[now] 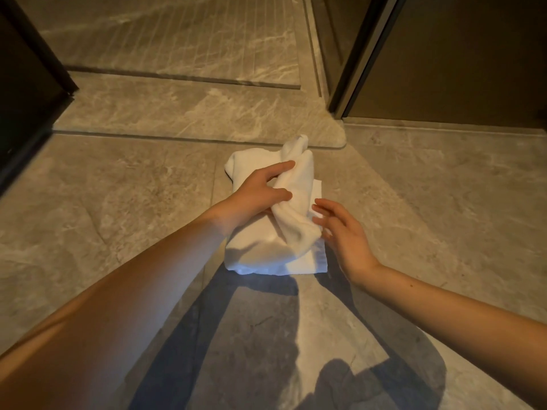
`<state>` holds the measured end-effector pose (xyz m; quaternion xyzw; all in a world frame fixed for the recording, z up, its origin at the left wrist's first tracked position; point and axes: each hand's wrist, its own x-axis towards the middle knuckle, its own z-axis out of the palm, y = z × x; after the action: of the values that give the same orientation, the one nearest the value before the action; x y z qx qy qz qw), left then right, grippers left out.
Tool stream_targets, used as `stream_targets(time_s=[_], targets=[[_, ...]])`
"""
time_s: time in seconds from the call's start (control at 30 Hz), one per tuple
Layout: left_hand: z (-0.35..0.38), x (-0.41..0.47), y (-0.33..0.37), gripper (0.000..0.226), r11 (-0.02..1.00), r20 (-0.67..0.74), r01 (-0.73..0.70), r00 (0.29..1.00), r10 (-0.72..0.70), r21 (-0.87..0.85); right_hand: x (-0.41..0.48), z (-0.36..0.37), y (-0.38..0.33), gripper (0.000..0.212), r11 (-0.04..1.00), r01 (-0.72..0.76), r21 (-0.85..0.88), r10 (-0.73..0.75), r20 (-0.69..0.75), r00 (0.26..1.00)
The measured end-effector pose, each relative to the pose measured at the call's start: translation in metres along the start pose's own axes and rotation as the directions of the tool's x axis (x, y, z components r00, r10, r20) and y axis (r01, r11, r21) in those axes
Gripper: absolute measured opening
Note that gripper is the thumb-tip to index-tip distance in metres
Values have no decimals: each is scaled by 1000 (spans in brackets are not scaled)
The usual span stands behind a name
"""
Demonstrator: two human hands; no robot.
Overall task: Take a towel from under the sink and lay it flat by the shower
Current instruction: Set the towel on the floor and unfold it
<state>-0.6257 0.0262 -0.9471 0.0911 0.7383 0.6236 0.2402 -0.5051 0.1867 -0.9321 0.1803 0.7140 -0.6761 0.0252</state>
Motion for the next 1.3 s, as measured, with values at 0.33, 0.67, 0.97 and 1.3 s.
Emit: stream_targets(time_s=[0.33, 0.67, 0.97, 1.3], targets=[[-91, -38, 13, 72, 996, -17, -67, 998, 67, -51, 40, 15, 35, 104, 470, 328, -819, 44, 393, 918], [-199, -88, -23, 68, 989, -353, 148, 927, -130, 26, 49, 14, 47, 114, 401, 348, -847, 37, 395, 918], [-172, -83, -61, 66, 693, -619, 399, 781, 87, 601, 42, 27, 33, 86, 394, 358, -846, -58, 366, 929], [-131, -65, -95, 54, 306, -24, -21, 989, 143, 952, 42, 88, 46, 78, 115, 358, -927, 18, 363, 932]])
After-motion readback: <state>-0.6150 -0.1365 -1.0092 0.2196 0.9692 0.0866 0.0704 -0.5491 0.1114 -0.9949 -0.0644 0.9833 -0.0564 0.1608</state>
